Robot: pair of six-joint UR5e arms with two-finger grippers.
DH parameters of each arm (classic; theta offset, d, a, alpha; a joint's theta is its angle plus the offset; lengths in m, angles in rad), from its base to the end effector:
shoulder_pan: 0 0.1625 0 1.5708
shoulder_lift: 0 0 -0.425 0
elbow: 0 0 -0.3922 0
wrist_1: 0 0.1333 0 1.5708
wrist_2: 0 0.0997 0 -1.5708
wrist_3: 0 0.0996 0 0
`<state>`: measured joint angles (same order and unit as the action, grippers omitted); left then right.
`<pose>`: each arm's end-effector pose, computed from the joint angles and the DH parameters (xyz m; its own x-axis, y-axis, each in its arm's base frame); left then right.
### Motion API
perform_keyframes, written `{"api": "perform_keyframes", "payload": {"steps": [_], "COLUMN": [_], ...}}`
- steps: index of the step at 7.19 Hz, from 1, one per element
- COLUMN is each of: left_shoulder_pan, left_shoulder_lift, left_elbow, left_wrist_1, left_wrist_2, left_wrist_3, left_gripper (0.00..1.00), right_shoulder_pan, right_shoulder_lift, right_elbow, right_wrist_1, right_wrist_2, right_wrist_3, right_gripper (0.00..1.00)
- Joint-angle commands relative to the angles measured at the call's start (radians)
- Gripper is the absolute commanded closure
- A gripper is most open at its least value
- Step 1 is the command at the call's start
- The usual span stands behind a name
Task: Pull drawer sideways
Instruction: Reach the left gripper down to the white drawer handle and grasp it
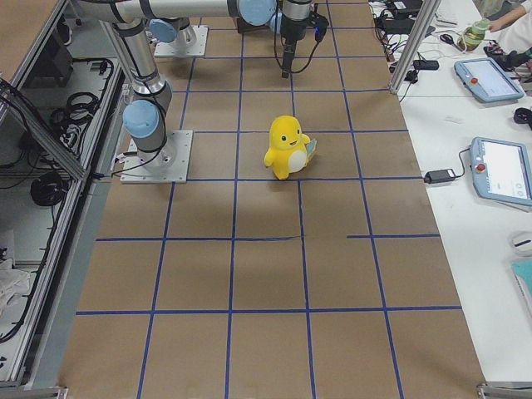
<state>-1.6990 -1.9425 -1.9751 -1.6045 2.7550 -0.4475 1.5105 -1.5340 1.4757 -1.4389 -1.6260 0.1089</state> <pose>-0.1016 -0.4667 0.1857 -0.2980 0.3471 -0.8892 -0.0452 0.9254 0.3764 0.0975 -0.5061 0.5036 -0.9845 0.1640 0.0627 0.1681 0.9835 0.0671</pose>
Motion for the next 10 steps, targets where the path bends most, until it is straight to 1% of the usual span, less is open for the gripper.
{"api": "perform_keyframes", "payload": {"steps": [1,3,4,5,7,8,10], "left_shoulder_pan": [0.013,0.028,0.033,0.039,0.041,0.039,0.039], "left_shoulder_lift": [-0.003,-0.003,-0.003,-0.003,-0.003,-0.003,-0.003], "left_elbow": [-0.001,0.001,-0.001,0.001,0.005,0.007,0.005], "left_wrist_1": [-0.043,-0.051,-0.051,-0.051,-0.049,-0.049,-0.049], "left_wrist_2": [0.047,0.049,0.061,0.064,0.064,0.064,0.064], "left_wrist_3": [-0.037,-0.051,-0.059,-0.062,-0.062,-0.062,-0.063], "left_gripper": [0.0,0.0,0.02,0.09,0.39,0.56,0.67], "right_shoulder_pan": [0.0,0.0,0.0,0.0,0.0,-0.001,0.0], "right_shoulder_lift": [0.0,0.0,0.0,0.0,0.0,0.0,0.0], "right_elbow": [0.0,0.0,0.0,0.0,0.0,0.0,0.0], "right_wrist_1": [0.0,0.0,0.0,0.0,0.0,0.0,0.0], "right_wrist_2": [0.0,0.0,0.0,0.0,0.0,0.0,0.0], "right_wrist_3": [0.0,0.0,0.0,0.0,0.0,0.0,0.0], "right_gripper": [0.0,0.0,0.0,0.0,0.0,0.0,0.0]}}
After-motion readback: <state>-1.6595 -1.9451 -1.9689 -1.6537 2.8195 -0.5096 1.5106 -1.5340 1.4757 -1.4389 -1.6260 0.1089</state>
